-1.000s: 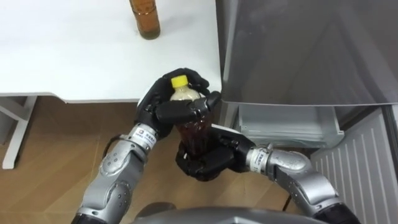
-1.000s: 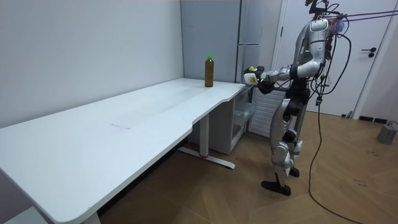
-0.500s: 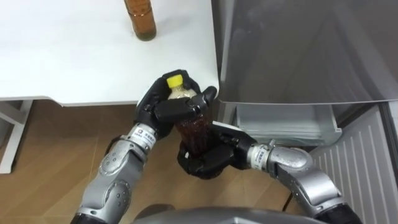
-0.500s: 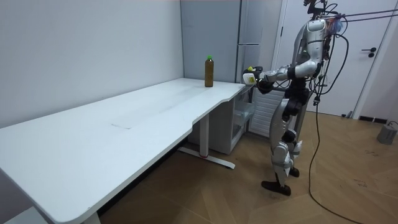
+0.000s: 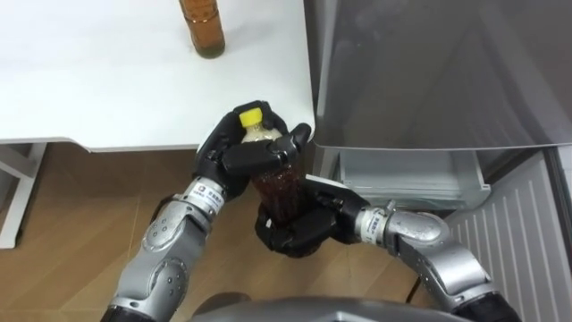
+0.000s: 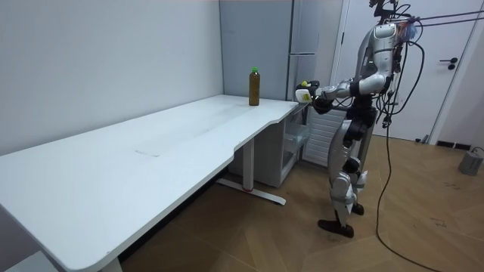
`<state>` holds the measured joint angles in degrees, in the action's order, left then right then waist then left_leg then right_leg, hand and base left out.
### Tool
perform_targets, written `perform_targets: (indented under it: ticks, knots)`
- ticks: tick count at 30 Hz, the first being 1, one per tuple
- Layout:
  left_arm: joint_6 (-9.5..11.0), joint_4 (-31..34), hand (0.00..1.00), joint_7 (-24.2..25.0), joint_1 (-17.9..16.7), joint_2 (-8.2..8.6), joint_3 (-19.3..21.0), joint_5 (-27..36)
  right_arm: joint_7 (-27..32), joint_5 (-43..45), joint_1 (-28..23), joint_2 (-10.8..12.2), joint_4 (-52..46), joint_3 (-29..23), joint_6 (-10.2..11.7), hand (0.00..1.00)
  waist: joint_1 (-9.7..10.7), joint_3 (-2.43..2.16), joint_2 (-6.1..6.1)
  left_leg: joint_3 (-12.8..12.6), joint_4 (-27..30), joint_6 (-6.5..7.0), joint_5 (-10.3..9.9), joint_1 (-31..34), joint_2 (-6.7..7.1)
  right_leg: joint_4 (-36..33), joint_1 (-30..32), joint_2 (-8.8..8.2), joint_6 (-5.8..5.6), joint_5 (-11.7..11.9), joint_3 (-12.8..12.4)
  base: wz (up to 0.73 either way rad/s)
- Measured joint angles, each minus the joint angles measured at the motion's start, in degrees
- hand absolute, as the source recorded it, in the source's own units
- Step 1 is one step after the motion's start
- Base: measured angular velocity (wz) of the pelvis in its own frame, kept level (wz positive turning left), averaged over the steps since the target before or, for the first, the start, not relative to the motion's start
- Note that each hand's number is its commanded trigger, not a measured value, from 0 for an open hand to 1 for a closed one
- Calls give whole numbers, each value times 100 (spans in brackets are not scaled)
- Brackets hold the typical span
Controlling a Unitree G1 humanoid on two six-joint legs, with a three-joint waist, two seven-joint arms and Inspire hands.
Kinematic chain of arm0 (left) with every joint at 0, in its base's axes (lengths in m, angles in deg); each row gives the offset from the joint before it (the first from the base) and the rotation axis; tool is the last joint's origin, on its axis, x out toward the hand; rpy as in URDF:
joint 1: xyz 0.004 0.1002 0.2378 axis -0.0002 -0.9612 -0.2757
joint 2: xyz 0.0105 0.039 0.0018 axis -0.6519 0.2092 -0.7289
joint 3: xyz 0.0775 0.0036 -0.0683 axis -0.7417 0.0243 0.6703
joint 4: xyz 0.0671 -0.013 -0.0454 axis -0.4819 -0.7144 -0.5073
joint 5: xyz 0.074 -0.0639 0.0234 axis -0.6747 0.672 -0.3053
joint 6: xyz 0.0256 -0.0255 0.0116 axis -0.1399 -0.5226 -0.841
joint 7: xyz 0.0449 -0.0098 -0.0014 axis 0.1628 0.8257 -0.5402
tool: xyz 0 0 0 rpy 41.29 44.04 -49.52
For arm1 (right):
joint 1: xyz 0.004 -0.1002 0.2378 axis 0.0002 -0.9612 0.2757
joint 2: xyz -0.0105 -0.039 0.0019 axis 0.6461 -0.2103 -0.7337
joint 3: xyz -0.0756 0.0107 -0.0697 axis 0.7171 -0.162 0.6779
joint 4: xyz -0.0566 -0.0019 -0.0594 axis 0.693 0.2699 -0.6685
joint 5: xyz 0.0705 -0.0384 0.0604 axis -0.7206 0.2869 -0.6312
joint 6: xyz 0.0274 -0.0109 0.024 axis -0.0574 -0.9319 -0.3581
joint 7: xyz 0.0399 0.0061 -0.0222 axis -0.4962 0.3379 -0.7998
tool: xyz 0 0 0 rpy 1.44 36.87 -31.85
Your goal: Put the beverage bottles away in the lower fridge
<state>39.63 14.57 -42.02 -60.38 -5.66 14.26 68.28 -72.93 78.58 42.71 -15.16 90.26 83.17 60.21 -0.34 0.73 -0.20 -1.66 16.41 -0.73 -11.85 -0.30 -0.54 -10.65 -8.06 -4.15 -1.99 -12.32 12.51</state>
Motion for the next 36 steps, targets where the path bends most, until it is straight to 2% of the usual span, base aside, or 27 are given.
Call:
perform_targets:
  ticks: [1, 2, 8, 13, 19, 27, 32, 36]
  knots:
    - [0, 0, 44, 0, 1, 0, 0, -1, 0, 0, 0, 0, 0, 0, 0, 100, 1, 1, 1, 0, -4, 0, 0, -7, 0, 0, -5, 0, 0, 0, 1, 0]
    - [0, 0, 0, 0, 2, 0, 0, -1, 0, 0, 0, 0, 0, 0, 0, 100, 2, 1, 2, 0, -5, 0, 0, -10, 0, 0, -8, 0, 0, 0, 2, 0]
    - [-16, -1, 0, -1, 3, -2, 6, 7, 28, 0, 0, -10, -1, -11, 0, 100, 7, 10, 13, 0, -9, 0, 0, -12, 2, 5, -12, -3, -2, -2, 4, 0]
    - [-210, -25, 0, 57, -10, 13, -53, 340, 322, 356, 2, -26, -4, -202, 11, 100, -3, 11, 15, 0, -10, 1, 0, -2, 18, 5, -10, -15, -7, -5, 6, 0]
    - [-335, -24, 0, 62, -8, 76, -27, 360, 341, 621, 0, -31, -2, -262, 90, 100, 11, 12, 19, -7, -23, 1, 0, -1, 17, 9, -27, -15, -8, -7, 5, 0]
    - [-342, 38, 0, 172, -8, 0, -10, 348, 499, 614, -2, 6, 34, -298, 137, 100, 9, 22, -2, 12, 34, 4, 2, 67, 20, -9, -6, -16, -9, -7, 15, 0]
    - [-342, 131, 0, 199, -8, -12, 0, 350, 518, 547, -4, 9, 33, -342, 159, 100, 8, 18, -64, 14, 63, 5, 3, 89, 20, -11, -2, -16, -12, -9, 18, 0]
    - [-341, 280, 0, 199, -9, -11, 12, 303, 521, 372, -81, 38, 33, -424, 280, 100, -10, 16, -123, 11, 68, 5, 3, 91, 21, -4, 1, -16, -12, -9, 16, 0]
